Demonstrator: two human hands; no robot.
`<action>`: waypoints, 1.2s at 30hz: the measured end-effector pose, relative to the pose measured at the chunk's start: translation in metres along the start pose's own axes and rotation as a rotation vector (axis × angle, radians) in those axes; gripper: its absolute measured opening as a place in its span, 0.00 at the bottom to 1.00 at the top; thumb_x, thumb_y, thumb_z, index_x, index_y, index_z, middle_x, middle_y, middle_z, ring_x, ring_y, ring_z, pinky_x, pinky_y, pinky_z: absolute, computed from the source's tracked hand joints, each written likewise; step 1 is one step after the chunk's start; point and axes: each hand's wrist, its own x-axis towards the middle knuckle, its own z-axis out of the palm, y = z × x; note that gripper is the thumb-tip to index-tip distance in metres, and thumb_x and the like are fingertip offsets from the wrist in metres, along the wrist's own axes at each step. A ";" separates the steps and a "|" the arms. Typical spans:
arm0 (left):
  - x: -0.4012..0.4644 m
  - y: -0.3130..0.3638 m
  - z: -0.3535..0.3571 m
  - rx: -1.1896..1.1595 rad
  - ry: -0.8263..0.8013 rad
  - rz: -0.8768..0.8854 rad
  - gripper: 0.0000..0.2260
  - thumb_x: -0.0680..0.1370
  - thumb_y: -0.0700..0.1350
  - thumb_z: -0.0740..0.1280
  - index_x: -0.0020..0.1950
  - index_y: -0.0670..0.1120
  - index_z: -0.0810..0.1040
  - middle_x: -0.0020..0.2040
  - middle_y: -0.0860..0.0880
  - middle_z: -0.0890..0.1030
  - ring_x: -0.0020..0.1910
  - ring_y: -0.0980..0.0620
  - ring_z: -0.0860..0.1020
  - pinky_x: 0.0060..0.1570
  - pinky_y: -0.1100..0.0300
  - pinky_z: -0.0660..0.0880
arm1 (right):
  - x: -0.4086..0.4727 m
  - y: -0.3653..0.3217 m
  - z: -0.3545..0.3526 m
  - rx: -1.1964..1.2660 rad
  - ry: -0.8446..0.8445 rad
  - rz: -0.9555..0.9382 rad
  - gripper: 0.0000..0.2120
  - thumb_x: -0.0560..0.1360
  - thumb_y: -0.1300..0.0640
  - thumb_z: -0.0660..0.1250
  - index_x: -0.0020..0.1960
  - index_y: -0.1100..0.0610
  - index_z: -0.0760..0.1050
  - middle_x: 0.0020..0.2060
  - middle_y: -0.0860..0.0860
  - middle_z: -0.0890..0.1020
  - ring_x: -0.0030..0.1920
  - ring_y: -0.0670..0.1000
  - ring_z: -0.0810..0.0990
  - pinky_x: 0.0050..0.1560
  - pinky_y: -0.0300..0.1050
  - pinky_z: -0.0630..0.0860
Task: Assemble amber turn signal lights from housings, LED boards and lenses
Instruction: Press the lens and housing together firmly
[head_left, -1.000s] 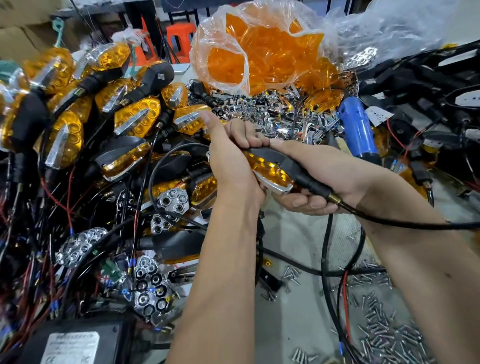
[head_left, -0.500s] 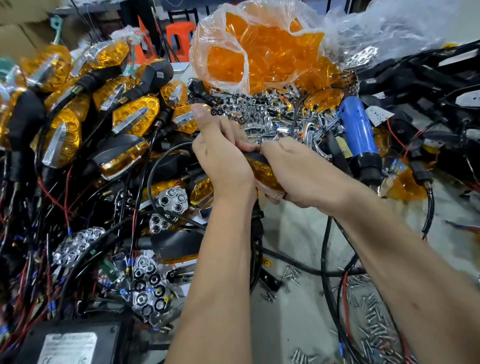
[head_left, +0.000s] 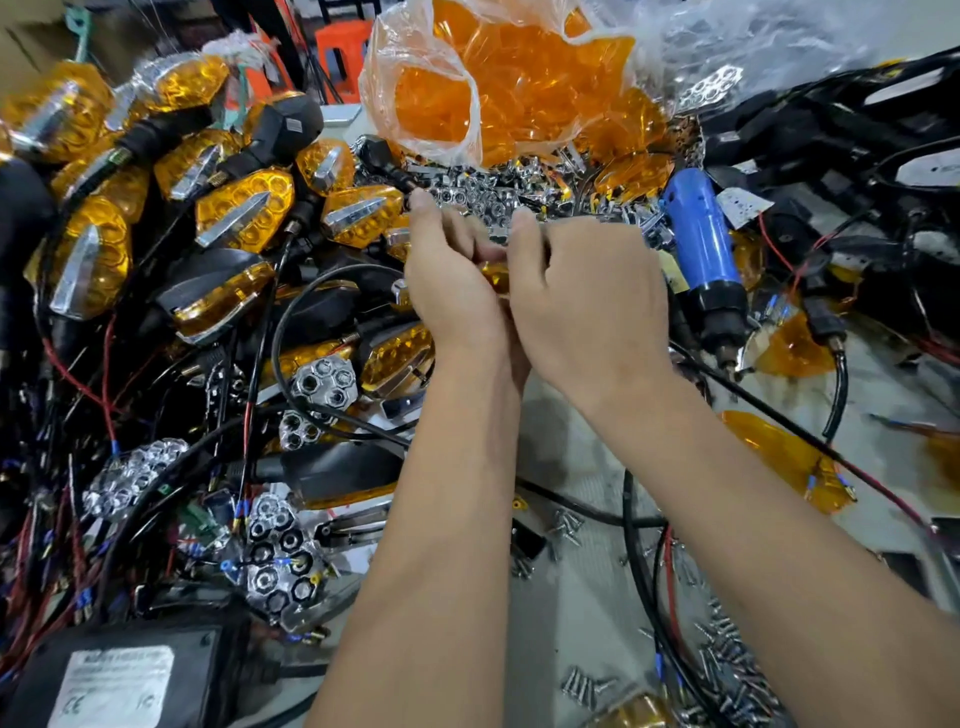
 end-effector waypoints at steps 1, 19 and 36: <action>-0.003 0.000 0.001 -0.026 -0.056 -0.021 0.24 0.88 0.53 0.55 0.33 0.47 0.61 0.31 0.49 0.63 0.30 0.52 0.64 0.41 0.55 0.68 | 0.001 0.002 -0.001 0.040 0.029 0.016 0.25 0.85 0.45 0.53 0.33 0.53 0.71 0.29 0.51 0.73 0.34 0.56 0.73 0.37 0.48 0.63; -0.019 -0.006 0.007 0.373 -0.356 -0.095 0.19 0.82 0.59 0.65 0.53 0.44 0.83 0.46 0.47 0.84 0.48 0.47 0.83 0.53 0.49 0.80 | 0.029 0.020 -0.009 0.437 0.009 0.306 0.13 0.86 0.51 0.53 0.46 0.53 0.70 0.38 0.45 0.73 0.38 0.43 0.72 0.39 0.47 0.65; 0.010 0.018 -0.019 -0.040 -0.025 -0.052 0.17 0.80 0.55 0.72 0.37 0.46 0.78 0.31 0.48 0.74 0.28 0.50 0.72 0.40 0.53 0.77 | -0.018 -0.009 -0.050 -0.216 -1.310 -0.412 0.12 0.66 0.52 0.83 0.45 0.50 0.85 0.24 0.38 0.78 0.31 0.38 0.76 0.31 0.33 0.71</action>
